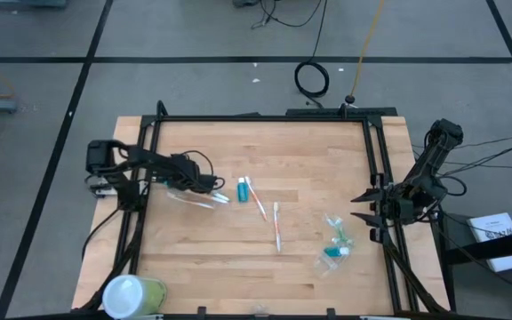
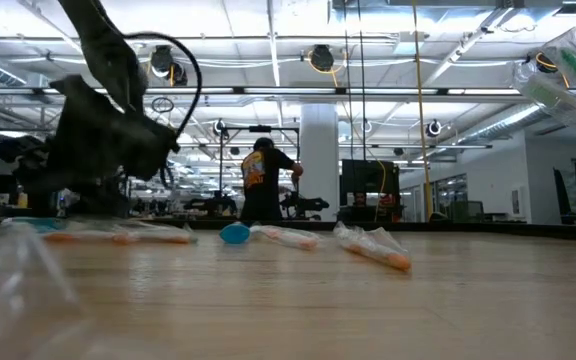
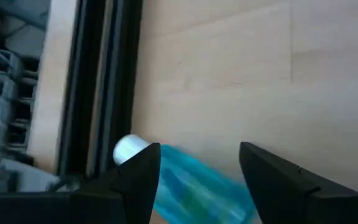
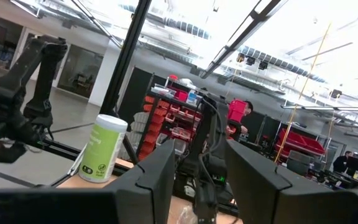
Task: Pick & Place toothbrushing station
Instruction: Adjust the toothbrushes and the mouthwash on the table
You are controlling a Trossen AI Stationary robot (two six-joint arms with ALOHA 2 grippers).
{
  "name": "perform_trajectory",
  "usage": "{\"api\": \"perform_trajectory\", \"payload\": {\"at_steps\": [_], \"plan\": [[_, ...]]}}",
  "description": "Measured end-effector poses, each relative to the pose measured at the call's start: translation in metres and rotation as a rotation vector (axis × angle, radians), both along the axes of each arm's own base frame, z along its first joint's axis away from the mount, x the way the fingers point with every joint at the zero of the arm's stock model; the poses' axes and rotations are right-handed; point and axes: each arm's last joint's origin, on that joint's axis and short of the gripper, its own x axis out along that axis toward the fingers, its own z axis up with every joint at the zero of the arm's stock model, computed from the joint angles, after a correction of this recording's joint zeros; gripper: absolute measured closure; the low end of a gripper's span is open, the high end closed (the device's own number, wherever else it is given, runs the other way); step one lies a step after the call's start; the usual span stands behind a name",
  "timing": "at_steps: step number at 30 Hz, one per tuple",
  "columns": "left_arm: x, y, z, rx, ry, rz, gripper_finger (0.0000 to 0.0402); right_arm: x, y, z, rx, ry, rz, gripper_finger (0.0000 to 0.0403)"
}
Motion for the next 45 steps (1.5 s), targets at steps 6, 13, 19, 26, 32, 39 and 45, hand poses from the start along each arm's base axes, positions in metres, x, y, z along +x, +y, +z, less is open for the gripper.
{"api": "perform_trajectory", "payload": {"at_steps": [6,13,19,26,32,39,45], "plan": [[0.007,-0.002,-0.012,-0.107,0.033,-0.089,0.0172,0.000,0.000,-0.001,-0.007,0.005,-0.001,0.0271],[0.003,-0.027,0.007,-0.140,-0.017,-0.039,0.0172,0.000,0.000,-0.001,-0.011,0.007,-0.002,0.0271],[-0.005,-0.047,0.028,-0.091,-0.078,-0.055,0.0172,0.000,0.001,-0.001,-0.015,0.010,-0.004,0.0271],[-0.008,-0.052,0.033,-0.034,-0.072,-0.072,0.0172,0.000,0.001,-0.001,-0.013,0.010,-0.003,0.0271],[-0.005,-0.052,0.017,-0.105,0.032,-0.054,0.0172,0.000,0.000,-0.001,0.009,0.011,0.006,0.0271],[-0.003,-0.049,-0.011,-0.014,0.211,-0.030,0.0172,0.000,0.001,-0.001,0.007,0.013,0.007,0.0271],[-0.004,-0.047,-0.025,0.126,0.317,-0.023,0.0172,0.001,0.001,-0.002,0.002,0.018,0.008,0.0271]]}}
